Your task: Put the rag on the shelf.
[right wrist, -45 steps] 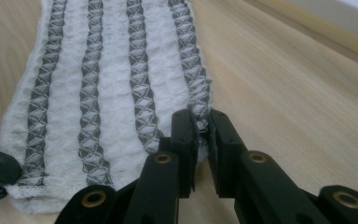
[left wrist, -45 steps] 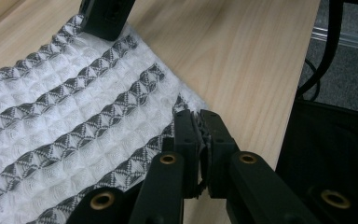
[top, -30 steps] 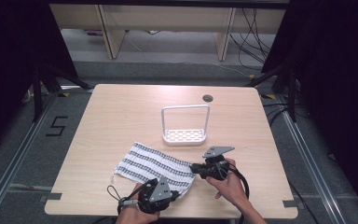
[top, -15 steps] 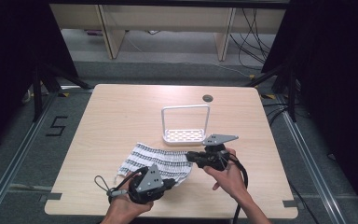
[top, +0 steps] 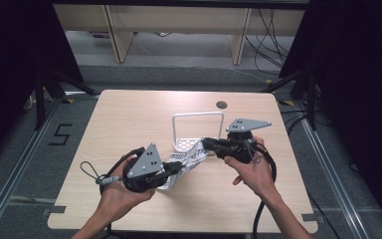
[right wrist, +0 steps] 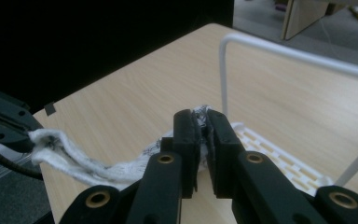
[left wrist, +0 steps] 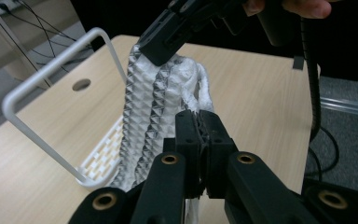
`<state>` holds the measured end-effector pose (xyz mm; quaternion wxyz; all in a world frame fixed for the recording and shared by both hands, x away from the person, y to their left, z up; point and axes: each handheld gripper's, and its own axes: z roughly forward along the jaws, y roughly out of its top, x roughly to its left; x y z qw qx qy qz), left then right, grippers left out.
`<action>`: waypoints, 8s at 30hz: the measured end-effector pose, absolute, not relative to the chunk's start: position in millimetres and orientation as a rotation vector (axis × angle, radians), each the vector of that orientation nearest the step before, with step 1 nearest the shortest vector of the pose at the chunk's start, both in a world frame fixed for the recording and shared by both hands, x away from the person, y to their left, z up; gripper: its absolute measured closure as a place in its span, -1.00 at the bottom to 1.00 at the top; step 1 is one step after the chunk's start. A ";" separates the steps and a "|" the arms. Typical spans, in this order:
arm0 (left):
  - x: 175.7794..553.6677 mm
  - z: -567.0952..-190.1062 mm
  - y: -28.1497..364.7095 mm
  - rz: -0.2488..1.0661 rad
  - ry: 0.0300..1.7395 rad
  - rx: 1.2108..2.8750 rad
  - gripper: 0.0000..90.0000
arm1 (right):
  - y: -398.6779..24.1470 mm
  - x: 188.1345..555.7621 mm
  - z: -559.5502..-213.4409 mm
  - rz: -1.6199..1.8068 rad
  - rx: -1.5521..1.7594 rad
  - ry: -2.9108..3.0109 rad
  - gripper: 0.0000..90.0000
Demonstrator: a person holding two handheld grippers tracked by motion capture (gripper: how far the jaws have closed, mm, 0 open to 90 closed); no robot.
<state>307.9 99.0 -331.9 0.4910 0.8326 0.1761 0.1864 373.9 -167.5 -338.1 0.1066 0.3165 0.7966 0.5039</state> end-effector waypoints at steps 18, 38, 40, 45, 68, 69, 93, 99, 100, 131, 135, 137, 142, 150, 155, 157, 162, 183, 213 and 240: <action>365.3 -280.2 89.0 0.510 0.494 1.922 0.94 | -194.5 387.5 -281.6 1.491 0.988 2.199 0.87; 416.8 -257.0 85.6 0.541 0.590 1.869 0.94 | -191.3 415.0 -256.2 1.497 1.025 2.122 0.86; 422.8 -257.2 85.6 0.537 0.607 1.861 0.94 | -189.8 418.2 -254.5 1.490 1.034 2.115 0.86; 439.0 -257.3 86.4 0.529 0.635 1.851 0.94 | -186.4 430.7 -251.8 1.474 1.063 2.116 0.86; 493.9 -238.5 85.8 0.527 0.759 1.786 0.93 | -172.8 481.8 -234.7 1.506 1.169 2.082 0.85; 497.9 -237.5 86.4 0.532 0.762 1.779 0.93 | -172.4 483.6 -234.1 1.510 1.190 2.076 0.85; 557.8 -287.5 78.4 0.497 0.923 1.807 0.91 | -165.4 549.5 -284.9 1.421 1.389 2.095 0.80; 562.9 -305.1 74.8 0.464 0.958 1.841 0.87 | -166.6 558.1 -301.4 1.381 1.422 2.113 0.76; 563.8 -309.0 74.3 0.461 0.969 1.856 0.87 | -166.1 557.8 -303.0 1.379 1.448 2.105 0.76; 549.1 -324.1 82.1 0.385 0.997 1.948 0.20 | -169.5 550.7 -320.8 1.300 1.462 2.170 0.40; 540.7 -317.6 85.7 0.375 1.012 1.926 0.04 | -171.3 544.4 -314.8 1.304 1.427 2.173 0.32; 538.7 -316.7 86.8 0.371 1.013 1.917 0.02 | -171.8 543.2 -313.9 1.307 1.409 2.174 0.31; 528.1 -313.9 91.4 0.350 1.019 1.909 -0.08 | -175.2 535.6 -309.3 1.301 1.342 2.188 0.21; 509.9 -312.9 90.6 0.337 1.002 1.903 -0.22 | -181.0 524.7 -311.0 1.317 1.346 2.198 0.05; 502.0 -311.6 86.8 0.334 0.980 1.922 -0.28 | -181.4 517.9 -309.3 1.316 1.319 2.209 -0.02; 499.9 -311.2 86.6 0.336 0.974 1.919 -0.30 | -181.2 515.5 -308.8 1.303 1.291 2.226 -0.03; 495.0 -310.1 88.9 0.349 0.978 1.910 -0.34 | -181.7 508.3 -307.2 1.312 1.283 2.224 -0.05; 463.0 -312.5 97.4 0.363 0.925 1.917 -0.44 | -178.5 484.9 -307.8 1.348 1.220 2.252 -0.13; 426.6 -324.3 104.1 0.347 0.877 1.909 -0.47 | -178.6 452.8 -315.6 1.345 1.154 2.275 -0.40; 392.4 -345.6 126.5 0.322 0.872 1.895 -0.50 | -188.8 426.8 -330.2 1.344 1.117 2.300 -0.41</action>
